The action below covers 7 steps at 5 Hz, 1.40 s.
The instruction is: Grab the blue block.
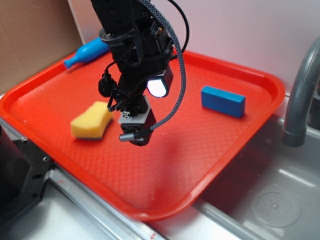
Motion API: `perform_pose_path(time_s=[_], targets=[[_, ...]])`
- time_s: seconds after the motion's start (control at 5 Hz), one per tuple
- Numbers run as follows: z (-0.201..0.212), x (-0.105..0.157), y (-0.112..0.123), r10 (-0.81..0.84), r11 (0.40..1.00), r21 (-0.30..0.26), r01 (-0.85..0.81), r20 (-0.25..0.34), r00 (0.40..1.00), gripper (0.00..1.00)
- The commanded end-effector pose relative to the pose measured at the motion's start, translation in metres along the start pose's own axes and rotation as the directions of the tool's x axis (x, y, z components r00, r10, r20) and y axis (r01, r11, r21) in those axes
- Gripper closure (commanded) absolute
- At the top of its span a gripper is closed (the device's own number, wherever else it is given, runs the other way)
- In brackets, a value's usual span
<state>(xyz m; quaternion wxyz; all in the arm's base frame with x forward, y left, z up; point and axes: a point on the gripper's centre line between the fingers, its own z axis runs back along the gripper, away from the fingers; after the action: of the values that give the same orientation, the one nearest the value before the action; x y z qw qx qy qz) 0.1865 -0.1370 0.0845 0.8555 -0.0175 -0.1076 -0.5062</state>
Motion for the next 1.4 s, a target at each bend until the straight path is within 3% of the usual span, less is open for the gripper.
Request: perform_pose_path(time_s=[0.0,0.2,0.6,0.8,1.0,1.2], targets=[[0.01,0.008,-0.019,-0.008,1.0,0.008,0.008,0.025,1.0,0.0],[0.002,0.011,-0.006,0.039,0.999,-0.012,-0.039,-0.011,0.999,0.0],[-0.017,0.06,0.063,-0.002,1.0,0.031,0.002,0.018,1.0,0.0],[-0.027,0.072,0.078,-0.102,0.994,0.045,0.099,0.057,0.993,0.0],[-0.044,0.074,0.088,-0.174,0.985,0.009,0.174,0.056,0.983,0.0],[-0.044,0.06,0.078,-0.291,0.953,-0.054,0.297,0.088,0.953,0.0]])
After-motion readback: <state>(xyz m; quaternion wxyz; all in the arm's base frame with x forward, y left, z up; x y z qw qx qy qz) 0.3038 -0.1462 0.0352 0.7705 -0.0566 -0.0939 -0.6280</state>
